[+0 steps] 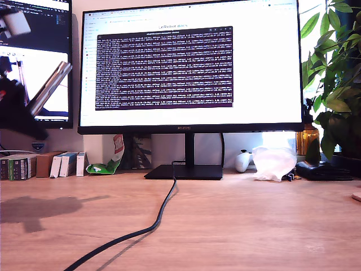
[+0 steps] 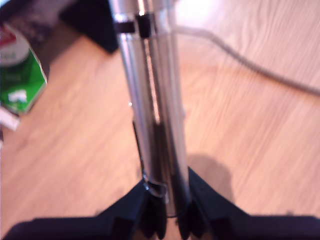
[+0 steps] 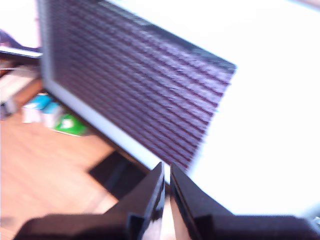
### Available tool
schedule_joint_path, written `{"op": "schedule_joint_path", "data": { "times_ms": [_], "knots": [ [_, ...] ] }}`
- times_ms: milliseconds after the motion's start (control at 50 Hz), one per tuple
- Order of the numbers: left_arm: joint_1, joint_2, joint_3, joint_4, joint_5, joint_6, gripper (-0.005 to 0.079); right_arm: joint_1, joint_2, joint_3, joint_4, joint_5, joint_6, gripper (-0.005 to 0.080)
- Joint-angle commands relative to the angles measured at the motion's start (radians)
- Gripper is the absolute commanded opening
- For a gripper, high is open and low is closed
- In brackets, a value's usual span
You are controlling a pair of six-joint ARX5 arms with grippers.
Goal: Pick the metallic laser pointer with your right arm, pass it to your left arm, then place it down to the left side of the table
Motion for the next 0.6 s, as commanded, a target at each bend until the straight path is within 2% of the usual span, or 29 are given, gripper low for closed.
{"op": "schedule_joint_path", "data": {
  "times_ms": [0, 280, 580],
  "knots": [
    [0.001, 0.010, 0.010, -0.008, -0.021, 0.010, -0.0021, -0.008, -0.047, -0.094, 0.032, 0.011, -0.002, -0.0011],
    [0.001, 0.013, 0.010, -0.119, -0.115, 0.062, -0.0021, -0.023, -0.328, -0.400, 0.175, 0.089, 0.002, -0.0011],
    [0.002, 0.071, 0.017, -0.274, -0.205, 0.134, -0.0022, -0.036, -0.593, -0.628, 0.179, 0.092, 0.032, -0.0011]
  ]
}}
